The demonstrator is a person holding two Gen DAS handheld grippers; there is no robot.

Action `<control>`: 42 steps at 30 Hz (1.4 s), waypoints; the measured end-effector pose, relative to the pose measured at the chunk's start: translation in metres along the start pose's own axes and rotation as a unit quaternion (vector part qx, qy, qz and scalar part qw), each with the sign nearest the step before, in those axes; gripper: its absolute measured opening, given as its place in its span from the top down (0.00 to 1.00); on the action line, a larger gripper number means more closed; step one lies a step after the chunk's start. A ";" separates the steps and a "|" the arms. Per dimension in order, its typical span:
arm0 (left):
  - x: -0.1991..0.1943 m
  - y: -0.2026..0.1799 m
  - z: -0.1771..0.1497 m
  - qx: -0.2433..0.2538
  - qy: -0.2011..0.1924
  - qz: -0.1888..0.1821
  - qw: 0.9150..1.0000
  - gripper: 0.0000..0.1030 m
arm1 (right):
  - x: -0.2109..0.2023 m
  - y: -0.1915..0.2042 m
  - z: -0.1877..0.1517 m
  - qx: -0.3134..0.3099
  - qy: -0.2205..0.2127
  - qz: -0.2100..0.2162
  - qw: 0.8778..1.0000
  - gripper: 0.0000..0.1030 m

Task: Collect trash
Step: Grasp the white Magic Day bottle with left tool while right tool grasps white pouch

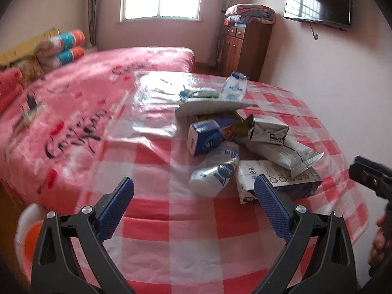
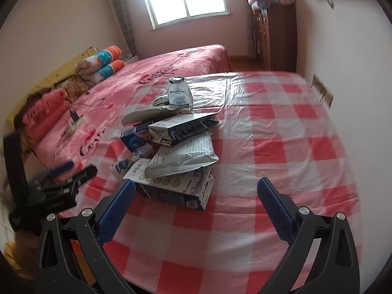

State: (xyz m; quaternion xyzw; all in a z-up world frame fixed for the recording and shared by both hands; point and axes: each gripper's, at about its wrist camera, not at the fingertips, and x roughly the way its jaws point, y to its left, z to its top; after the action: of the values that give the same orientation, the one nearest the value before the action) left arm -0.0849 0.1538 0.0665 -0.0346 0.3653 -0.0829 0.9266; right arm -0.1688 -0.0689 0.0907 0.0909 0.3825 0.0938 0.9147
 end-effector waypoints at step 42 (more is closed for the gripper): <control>0.107 -0.005 0.025 -0.053 0.122 -0.109 0.985 0.35 | 0.126 0.021 0.033 -0.090 0.093 0.016 0.992 0.14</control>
State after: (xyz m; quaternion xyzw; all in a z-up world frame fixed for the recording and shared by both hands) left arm 0.0086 0.1296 0.0140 -0.1131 0.4735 -0.1674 0.8573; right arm -0.0604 -0.0212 0.0324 0.0055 0.4542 0.1502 0.8781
